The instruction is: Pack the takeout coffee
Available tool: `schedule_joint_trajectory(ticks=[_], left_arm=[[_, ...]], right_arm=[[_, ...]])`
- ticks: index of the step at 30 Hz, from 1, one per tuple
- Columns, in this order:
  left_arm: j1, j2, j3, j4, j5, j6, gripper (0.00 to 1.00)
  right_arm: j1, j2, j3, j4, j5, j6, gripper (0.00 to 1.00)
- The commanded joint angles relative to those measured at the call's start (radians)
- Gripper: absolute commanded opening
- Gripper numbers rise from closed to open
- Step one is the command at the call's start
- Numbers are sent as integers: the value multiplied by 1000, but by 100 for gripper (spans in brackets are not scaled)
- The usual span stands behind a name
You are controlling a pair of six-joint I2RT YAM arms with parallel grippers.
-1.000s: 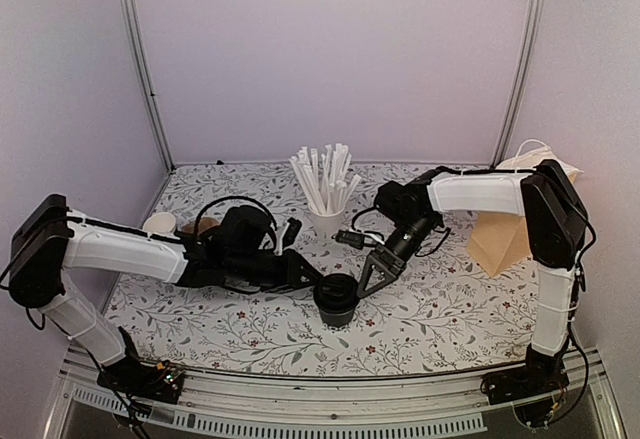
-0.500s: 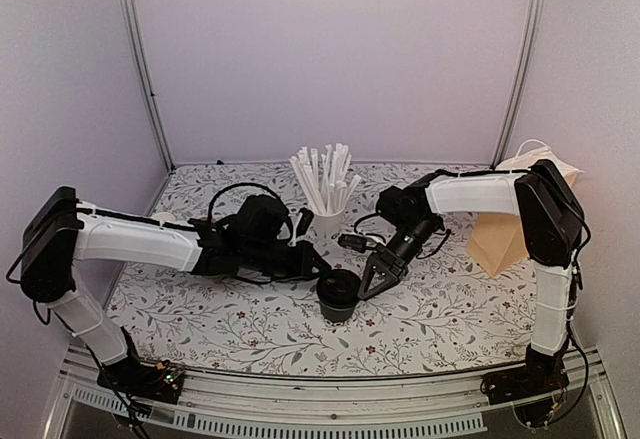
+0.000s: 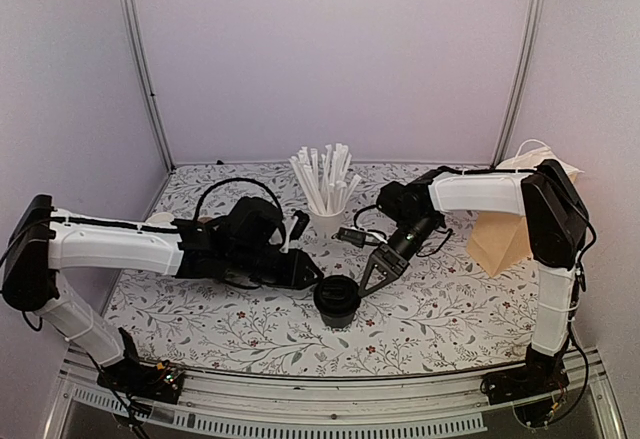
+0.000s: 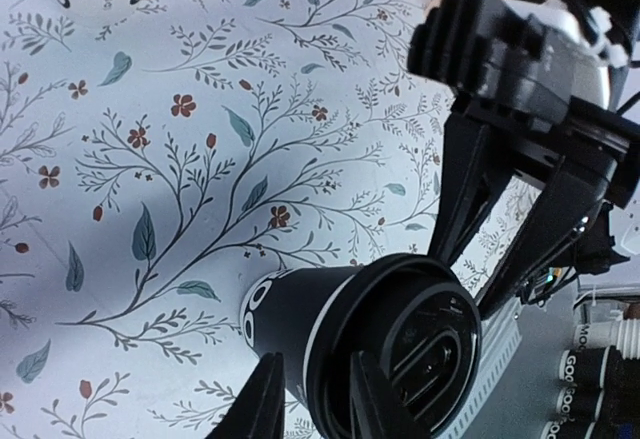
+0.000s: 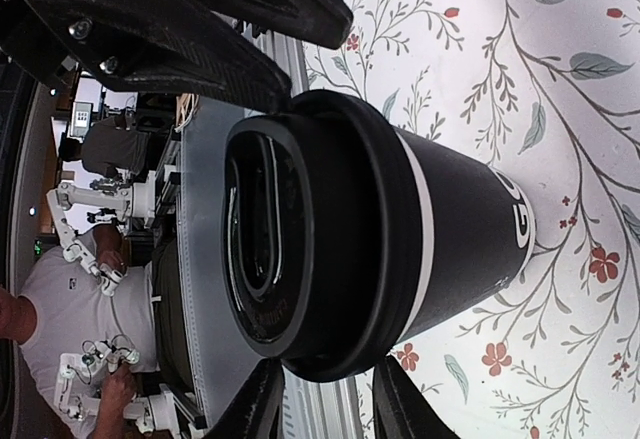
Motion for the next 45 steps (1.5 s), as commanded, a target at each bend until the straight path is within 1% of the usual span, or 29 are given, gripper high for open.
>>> schedule_joint_trajectory(ticks=[1, 5, 7, 12, 15, 18, 22, 25, 28, 32, 38, 42, 45], left_arm=[[-12, -43, -5, 40, -17, 22, 30], [-10, -58, -5, 41, -29, 19, 38], [-12, -66, -7, 24, -39, 8, 40], [-21, -146, -73, -27, -47, -90, 48], [-34, -198, -135, -39, -32, -156, 52], [-56, -218, -179, -32, -4, -226, 55], [-80, -202, -239, 82, 40, -299, 55], [-81, -185, -278, 204, 66, -337, 52], [-82, -173, -289, 266, 76, -348, 50], [-80, -154, -284, 332, 99, -340, 50], [-57, -90, -257, 344, 136, -323, 46], [-35, -81, -251, 343, 139, -299, 45], [-18, -89, -242, 322, 125, -268, 45]], right_arm=[[8, -35, 16, -1, -25, -43, 33], [9, -44, 10, -3, -4, -43, 35], [9, -48, 4, -5, 9, -43, 36], [2, -79, -11, -16, 58, -59, 38], [-18, -89, 13, -23, 82, -66, 39], [-38, -72, 57, -22, 103, -66, 39], [-39, -54, 100, 21, 136, -56, 40], [-39, -18, 149, 25, 114, -54, 39], [-39, 20, 180, 35, 91, -40, 32], [-38, 57, 196, 42, 47, -36, 31], [-39, 70, 194, -1, -39, -75, 32], [-39, 59, 151, -26, -79, -102, 32], [-39, 38, 104, -37, -84, -122, 32]])
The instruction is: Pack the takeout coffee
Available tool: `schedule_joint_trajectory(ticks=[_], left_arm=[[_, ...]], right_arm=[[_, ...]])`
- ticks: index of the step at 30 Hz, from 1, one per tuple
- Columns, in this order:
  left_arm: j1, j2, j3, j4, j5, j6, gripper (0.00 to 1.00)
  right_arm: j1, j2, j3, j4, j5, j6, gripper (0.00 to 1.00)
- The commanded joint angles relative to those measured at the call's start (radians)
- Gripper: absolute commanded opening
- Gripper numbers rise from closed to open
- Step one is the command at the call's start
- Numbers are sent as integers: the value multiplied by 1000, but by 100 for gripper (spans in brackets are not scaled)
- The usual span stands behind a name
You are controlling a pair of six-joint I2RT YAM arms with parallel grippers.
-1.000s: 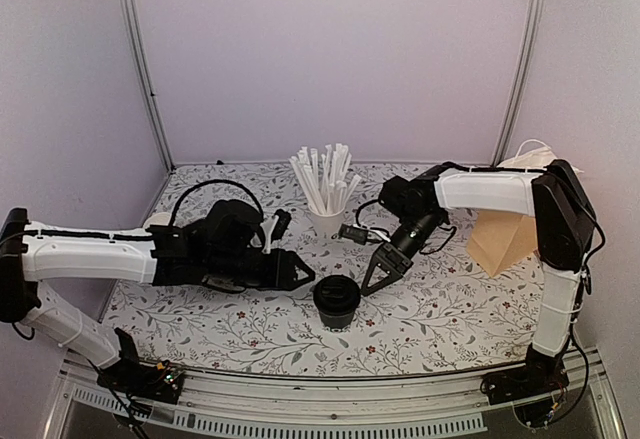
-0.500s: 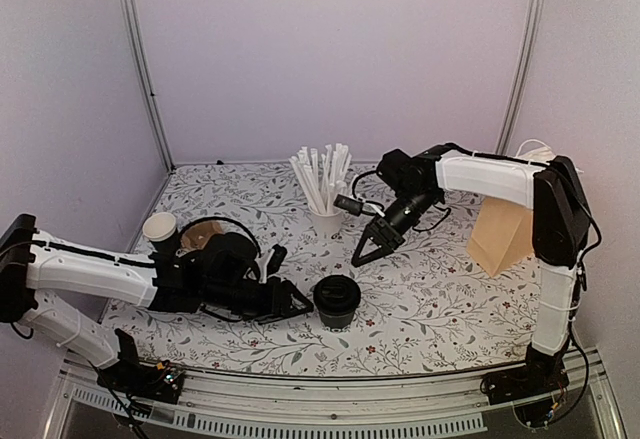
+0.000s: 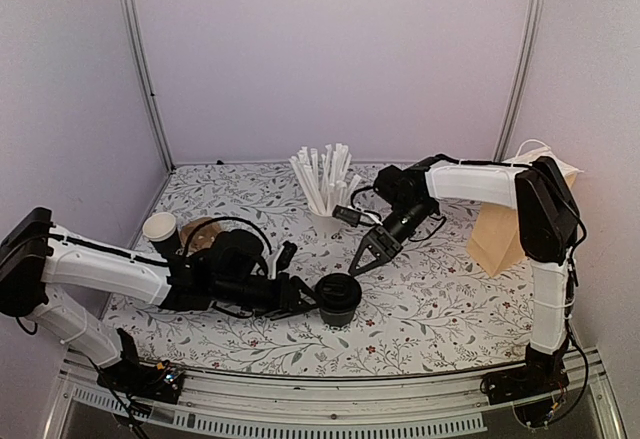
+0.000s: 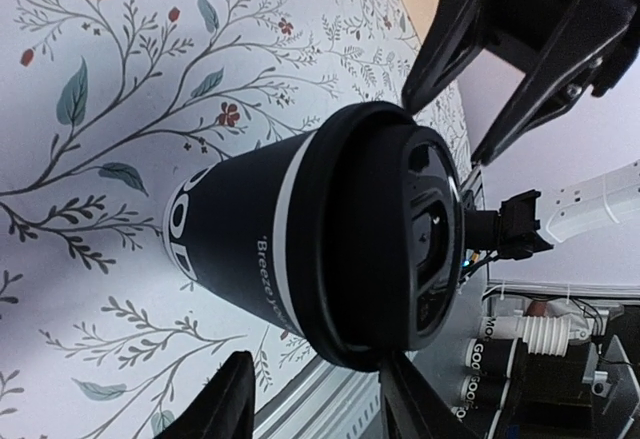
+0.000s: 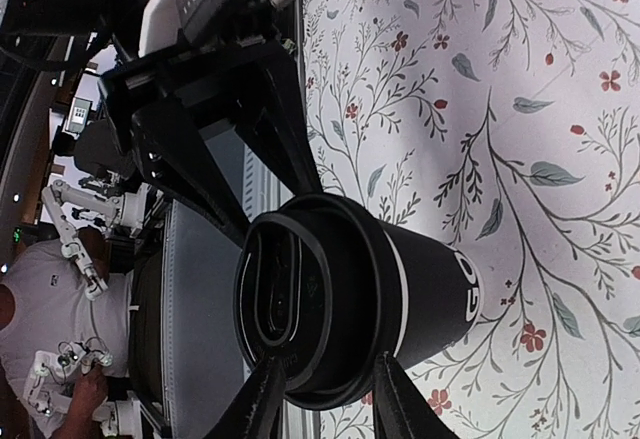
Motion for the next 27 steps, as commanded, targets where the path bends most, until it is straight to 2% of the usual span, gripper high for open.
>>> schedule_joint_trajectory(ticks=[1, 10, 27], left_arm=[[36, -4, 37, -4, -9, 60, 46], [72, 1, 51, -10, 8, 100, 47], [102, 26, 46, -3, 13, 111, 46]], right_arm=[[-2, -37, -70, -45, -52, -54, 32], [-1, -111, -134, -40, -34, -65, 33], [-2, -79, -105, 3, 34, -2, 33]])
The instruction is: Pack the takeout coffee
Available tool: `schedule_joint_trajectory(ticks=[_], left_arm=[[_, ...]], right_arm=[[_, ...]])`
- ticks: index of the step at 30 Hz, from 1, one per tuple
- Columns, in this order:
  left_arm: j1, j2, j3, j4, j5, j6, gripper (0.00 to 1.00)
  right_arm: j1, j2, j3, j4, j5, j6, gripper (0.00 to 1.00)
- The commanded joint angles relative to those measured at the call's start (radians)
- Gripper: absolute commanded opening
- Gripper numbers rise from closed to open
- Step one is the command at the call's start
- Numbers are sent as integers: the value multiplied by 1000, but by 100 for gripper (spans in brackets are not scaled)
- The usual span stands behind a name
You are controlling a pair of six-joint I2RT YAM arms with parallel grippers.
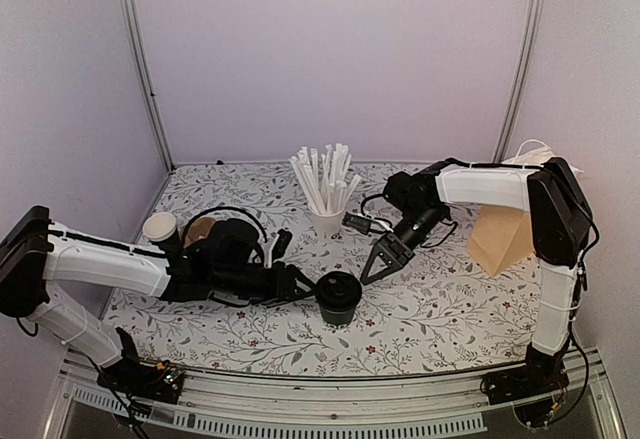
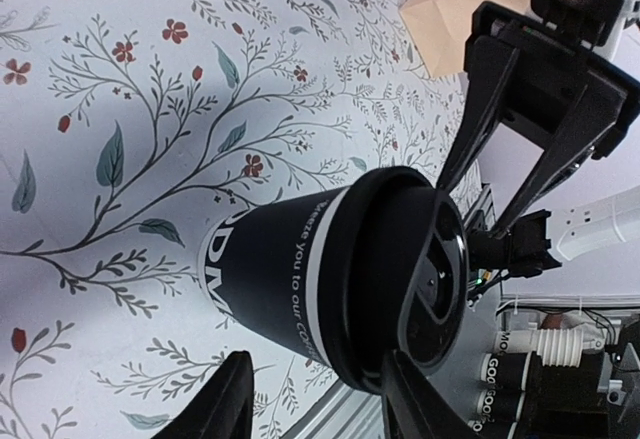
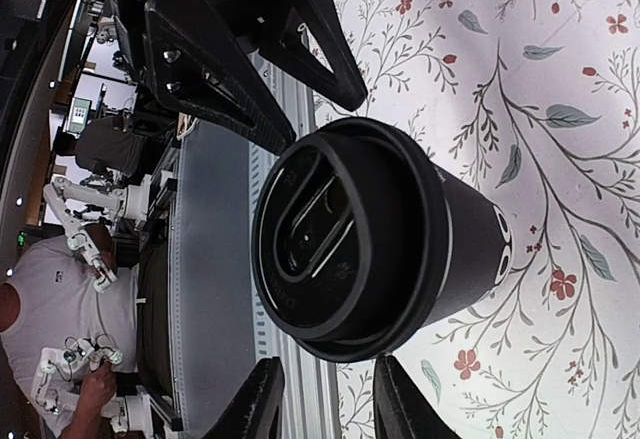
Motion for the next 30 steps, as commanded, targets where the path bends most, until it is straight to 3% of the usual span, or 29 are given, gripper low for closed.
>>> schedule_joint_trajectory(ticks=[1, 14, 23, 30], left_arm=[[32, 31, 21, 21, 13, 19, 46], [46, 68, 26, 44, 49, 2, 42], [43, 69, 14, 33, 55, -24, 36], [33, 69, 2, 39, 48, -43, 34]], right_arm=[[6, 2, 20, 31, 36, 27, 32], [6, 18, 13, 54, 76, 71, 32], [8, 31, 5, 33, 55, 46, 42], [18, 45, -24, 58, 75, 63, 43]])
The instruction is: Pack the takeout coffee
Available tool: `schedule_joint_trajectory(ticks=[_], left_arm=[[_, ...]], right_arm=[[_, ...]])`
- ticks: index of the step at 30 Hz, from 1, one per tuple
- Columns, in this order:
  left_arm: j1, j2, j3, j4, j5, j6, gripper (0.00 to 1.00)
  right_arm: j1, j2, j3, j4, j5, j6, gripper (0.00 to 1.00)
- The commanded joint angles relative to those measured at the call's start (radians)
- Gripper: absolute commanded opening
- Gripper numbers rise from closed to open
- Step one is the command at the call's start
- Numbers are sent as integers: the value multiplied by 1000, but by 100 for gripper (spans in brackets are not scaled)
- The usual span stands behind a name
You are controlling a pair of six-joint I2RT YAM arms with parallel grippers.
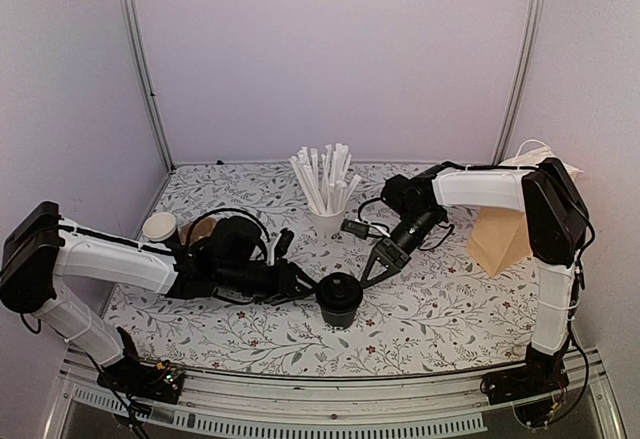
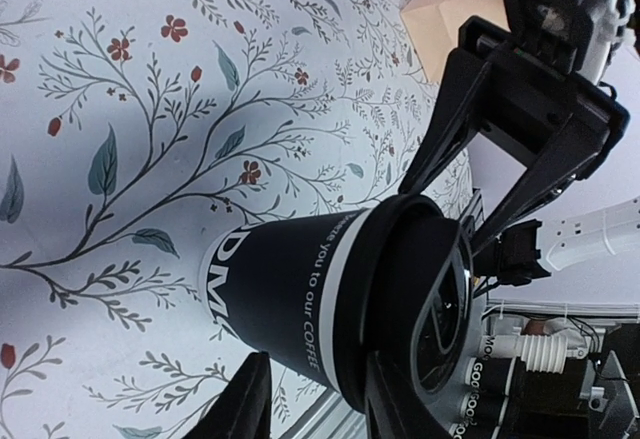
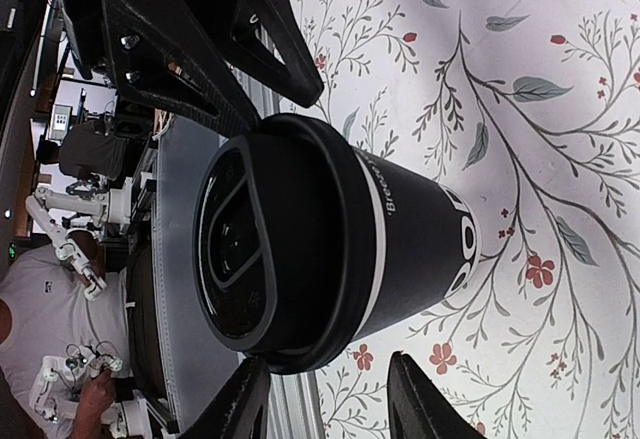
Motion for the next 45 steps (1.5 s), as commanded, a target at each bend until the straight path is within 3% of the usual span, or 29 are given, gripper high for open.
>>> schedule_joint_trajectory(ticks=[1, 7, 9, 12, 18, 27, 30, 35, 36, 37, 39, 45], left_arm=[[-3, 15, -6, -6, -2, -11, 34], [-15, 35, -17, -20, -10, -30, 28], [-15, 52, -37, -34, 2, -59, 20], [-14, 85, -55, -118, -4, -85, 0], [-11, 183, -77, -166, 17, -108, 0], [-13, 336, -152, -39, 123, -122, 0], [-24, 294, -90, -153, 47, -71, 0], [-67, 227, 84, -489, -192, 35, 0], [-72, 221, 99, -527, -209, 44, 7], [-78, 215, 109, -544, -223, 46, 14], [-91, 202, 116, -549, -230, 47, 21], [-122, 160, 145, -545, -247, 41, 19]], right_arm=[[13, 30, -17, 17, 13, 8, 43], [21, 76, -31, 56, 84, 48, 43], [19, 89, -46, 80, 143, 81, 43], [20, 108, -70, 111, 225, 123, 43], [24, 133, -66, 118, 283, 138, 43], [30, 156, -58, 121, 321, 152, 43], [31, 146, -51, 117, 322, 150, 43], [31, 112, -43, 116, 365, 148, 43], [29, 108, -42, 114, 369, 147, 43], [29, 106, -42, 113, 371, 147, 43], [28, 102, -39, 110, 371, 144, 43], [25, 89, -19, 100, 386, 138, 43]])
